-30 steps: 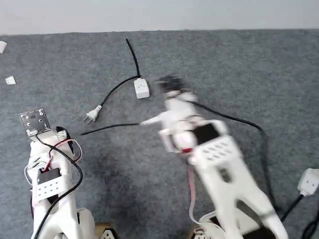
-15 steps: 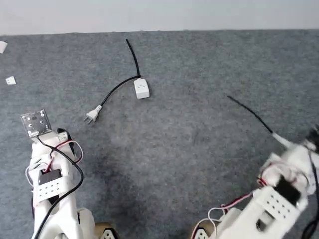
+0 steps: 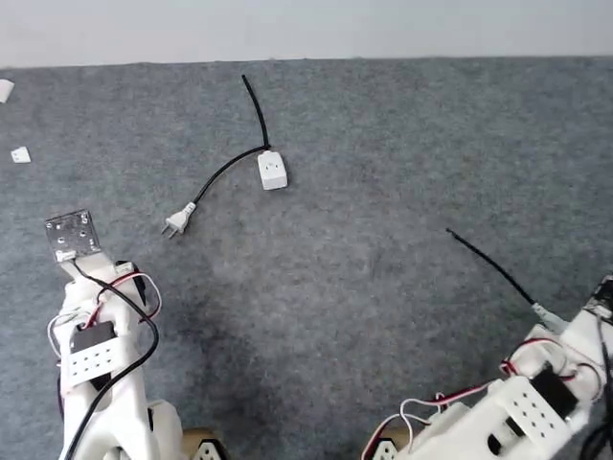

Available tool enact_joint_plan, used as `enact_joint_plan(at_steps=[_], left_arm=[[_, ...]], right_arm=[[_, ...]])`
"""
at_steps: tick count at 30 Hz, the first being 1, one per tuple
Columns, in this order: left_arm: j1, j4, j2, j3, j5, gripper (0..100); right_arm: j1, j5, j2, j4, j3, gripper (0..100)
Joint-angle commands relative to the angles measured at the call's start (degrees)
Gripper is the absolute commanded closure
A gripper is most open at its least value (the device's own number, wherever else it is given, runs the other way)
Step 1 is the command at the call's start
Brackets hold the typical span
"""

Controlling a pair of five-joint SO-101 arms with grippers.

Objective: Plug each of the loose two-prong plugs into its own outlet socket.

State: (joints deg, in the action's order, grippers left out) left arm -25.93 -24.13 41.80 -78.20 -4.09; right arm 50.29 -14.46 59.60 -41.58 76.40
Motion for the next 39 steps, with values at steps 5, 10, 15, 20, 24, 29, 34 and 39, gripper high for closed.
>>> enact_joint_plan(at_steps=[5,10,15,20,24,29,34,39], left_arm=[[2.11,-1.05,0.88,3.12,3.34,92],[7.12,-5.54,0.53,4.97,2.99,92],[14.15,-13.36,-5.63,12.35,2.9,92],[16.0,-22.95,-20.22,30.46,-4.04,92],[19.87,-29.8,-30.86,45.58,-7.3,92],[27.43,-33.41,-41.49,60.97,-13.27,92],[32.09,-35.16,-52.57,75.3,-15.21,92],[34.55,-35.34,-64.79,89.1,-15.3,92]], right_arm=[[3.47,2.99,1.27,-19.56,-18.46,87.2],[-1.98,5.63,1.27,-30.55,-26.29,99.1],[-12.97,5.63,1.19,-30.29,-24.0,98.4],[-28.62,5.63,0.66,-20.44,-11.87,98.4],[-35.12,5.1,1.19,-13.76,-3.16,98.4],[-40.4,4.22,0.66,-9.19,0.7,98.0],[-41.71,0.35,1.1,-8.13,2.11,98.1],[-41.98,-0.79,1.1,-7.43,2.29,98.0]])
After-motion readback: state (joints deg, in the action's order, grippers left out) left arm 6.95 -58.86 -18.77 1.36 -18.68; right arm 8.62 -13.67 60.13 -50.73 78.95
